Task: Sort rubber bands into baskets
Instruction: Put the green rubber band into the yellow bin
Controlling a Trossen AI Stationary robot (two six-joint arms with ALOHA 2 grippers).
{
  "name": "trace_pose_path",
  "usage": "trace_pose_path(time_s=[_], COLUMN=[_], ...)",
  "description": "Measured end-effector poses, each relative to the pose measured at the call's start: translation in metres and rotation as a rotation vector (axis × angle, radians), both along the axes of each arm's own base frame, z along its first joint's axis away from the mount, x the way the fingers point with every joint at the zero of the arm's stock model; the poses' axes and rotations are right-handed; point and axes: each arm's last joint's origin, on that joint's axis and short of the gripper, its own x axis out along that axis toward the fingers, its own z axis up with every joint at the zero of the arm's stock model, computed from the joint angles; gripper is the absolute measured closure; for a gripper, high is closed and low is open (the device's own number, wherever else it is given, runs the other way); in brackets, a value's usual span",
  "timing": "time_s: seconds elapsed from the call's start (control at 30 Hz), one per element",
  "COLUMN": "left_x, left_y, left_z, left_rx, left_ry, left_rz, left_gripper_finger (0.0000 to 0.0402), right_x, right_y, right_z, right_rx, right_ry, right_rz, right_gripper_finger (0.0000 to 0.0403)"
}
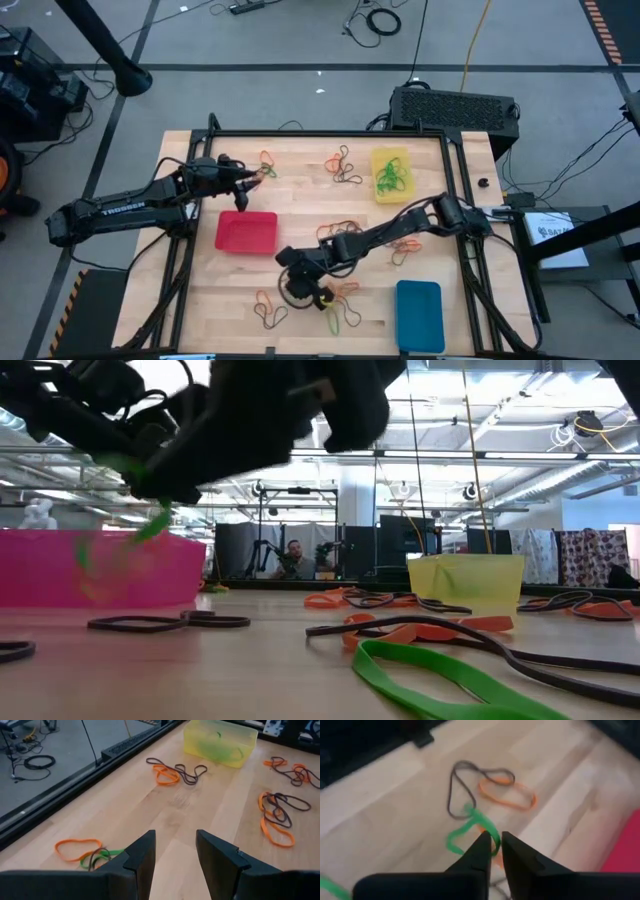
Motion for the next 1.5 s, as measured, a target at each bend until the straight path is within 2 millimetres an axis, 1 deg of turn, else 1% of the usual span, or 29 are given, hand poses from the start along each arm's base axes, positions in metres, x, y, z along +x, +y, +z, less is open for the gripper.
trace_pose_path(time_s=[0.1,0.27,0.37,0.43,0.53,0.63,0.73,0.9,1.0,1.1,1.23,1.3,1.4,1.5], left_x=[0.000,0.001,0.001,0.001,0.001,0.000,0.000,-0.002,-0.002,-0.002,-0.002,-0.002,-0.002,-0.002], left_y=[0.000,0.001,0.001,0.001,0.000,0.000,0.000,-0.001,-0.001,-0.001,-0.001,-0.001,-0.001,-0.001], left_z=[0.001,0.002,0.002,0.002,0.001,-0.001,-0.008,-0.021,-0.022,-0.022,-0.023,-0.023,-0.023,-0.022], left_rx=[0.018,0.035,0.037,0.037,0.033,0.032,0.025,0.024,0.023,0.017,0.006,0.004,0.000,0.001], left_ry=[0.001,-0.013,-0.013,-0.011,-0.002,0.000,0.008,-0.003,-0.004,-0.007,-0.011,-0.012,-0.014,-0.015], left_rz=[-0.007,-0.007,-0.006,-0.005,-0.006,-0.006,-0.005,-0.003,-0.003,-0.003,-0.001,-0.001,0.001,0.001], left_gripper_finger=[0.0253,0.0253,0.0253,0.0253,0.0253,0.0253,0.0253,0.0253,0.0253,0.0253,0.0253,0.0253,0.0253,0.0253], right_x=[0.002,0.004,0.005,0.006,0.005,0.004,0.004,0.005,0.004,0.004,0.001,0.001,-0.002,-0.009], right_y=[-0.010,-0.029,-0.034,-0.036,-0.037,-0.037,-0.037,-0.035,-0.034,-0.034,-0.034,-0.034,-0.035,-0.034], right_z=[-0.001,-0.013,-0.015,-0.016,-0.025,-0.038,-0.045,-0.045,-0.046,-0.046,-0.048,-0.048,-0.041,-0.021], right_rx=[0.013,0.086,0.100,0.097,0.088,0.088,0.095,0.094,0.097,0.102,0.107,0.107,0.108,0.104], right_ry=[0.022,0.059,0.055,0.062,0.094,0.152,0.176,0.171,0.177,0.193,0.233,0.240,0.249,0.248], right_rz=[-0.029,-0.005,0.003,0.001,0.001,-0.014,-0.028,-0.035,-0.041,-0.051,-0.069,-0.072,-0.077,-0.072], right_gripper_finger=[0.0333,0.0288,0.0266,0.0256,0.0247,0.0246,0.0251,0.0262,0.0280,0.0315,0.0385,0.0395,0.0396,0.0400])
